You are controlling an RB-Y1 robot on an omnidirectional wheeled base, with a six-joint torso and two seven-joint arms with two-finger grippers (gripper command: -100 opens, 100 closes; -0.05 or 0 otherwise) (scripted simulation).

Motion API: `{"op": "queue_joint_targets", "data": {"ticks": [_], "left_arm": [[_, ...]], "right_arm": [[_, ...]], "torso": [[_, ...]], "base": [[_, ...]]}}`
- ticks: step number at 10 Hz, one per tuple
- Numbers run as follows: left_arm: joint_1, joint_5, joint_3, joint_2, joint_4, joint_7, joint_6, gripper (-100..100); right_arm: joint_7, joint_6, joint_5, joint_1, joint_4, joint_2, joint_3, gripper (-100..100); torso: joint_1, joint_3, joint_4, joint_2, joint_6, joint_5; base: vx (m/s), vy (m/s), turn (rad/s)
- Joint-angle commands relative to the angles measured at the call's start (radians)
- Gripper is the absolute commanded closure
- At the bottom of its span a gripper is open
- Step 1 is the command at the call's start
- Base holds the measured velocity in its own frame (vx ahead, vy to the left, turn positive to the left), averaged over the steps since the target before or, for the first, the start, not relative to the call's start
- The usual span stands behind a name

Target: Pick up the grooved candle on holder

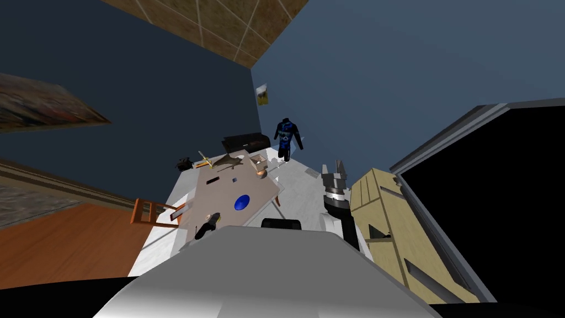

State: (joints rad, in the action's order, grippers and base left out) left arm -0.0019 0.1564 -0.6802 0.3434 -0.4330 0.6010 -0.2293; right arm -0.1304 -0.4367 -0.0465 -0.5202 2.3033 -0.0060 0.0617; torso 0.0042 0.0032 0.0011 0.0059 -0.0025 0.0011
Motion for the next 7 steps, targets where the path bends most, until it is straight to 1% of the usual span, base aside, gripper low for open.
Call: {"op": "queue_joint_targets", "data": {"ticks": [1,2,3,4,5,6,7], "left_arm": [[-0.016,0.042,-0.050,-0.014,-0.016,0.015,0.034,100],[-0.016,0.042,-0.081,-0.014,-0.016,0.015,0.034,100],[-0.016,0.042,-0.091,-0.014,-0.016,0.015,0.034,100],[-0.028,0.083,-0.129,-0.031,-0.040,0.030,0.071,100],[-0.028,0.083,-0.159,-0.031,-0.040,0.030,0.071,100],[-0.028,0.083,-0.170,-0.031,-0.040,0.030,0.071,100],[-0.041,0.124,-0.209,-0.048,-0.065,0.044,0.109,100]], "right_arm": [[0.000,0.000,0.000,0.000,0.000,0.000,0.000,0],[0.000,0.000,0.000,0.000,0.000,0.000,0.000,0],[0.000,0.000,0.000,0.000,0.000,0.000,0.000,0],[0.000,0.000,0.000,0.000,0.000,0.000,0.000,0],[0.000,0.000,0.000,0.000,0.000,0.000,0.000,0],[0.000,0.000,0.000,0.000,0.000,0.000,0.000,0],[0.000,0.000,0.000,0.000,0.000,0.000,0.000,0]], "torso": [[0.000,0.000,0.000,0.000,0.000,0.000],[-0.001,0.001,0.001,0.001,0.002,0.000],[-0.001,0.001,0.000,0.002,0.001,0.000],[0.000,0.000,0.000,0.001,0.000,0.000],[-0.001,0.001,0.001,0.002,0.003,0.000],[0.000,0.001,0.000,0.002,0.001,0.000],[0.000,0.000,0.000,0.000,-0.001,0.000]], "base": [[-0.089,-0.010,-0.165],[-0.105,-0.017,-0.159],[-0.055,-0.006,-0.011],[-0.093,-0.012,-0.202],[-0.095,-0.004,-0.139],[-0.050,0.002,0.006],[-0.101,-0.008,-0.203]]}}
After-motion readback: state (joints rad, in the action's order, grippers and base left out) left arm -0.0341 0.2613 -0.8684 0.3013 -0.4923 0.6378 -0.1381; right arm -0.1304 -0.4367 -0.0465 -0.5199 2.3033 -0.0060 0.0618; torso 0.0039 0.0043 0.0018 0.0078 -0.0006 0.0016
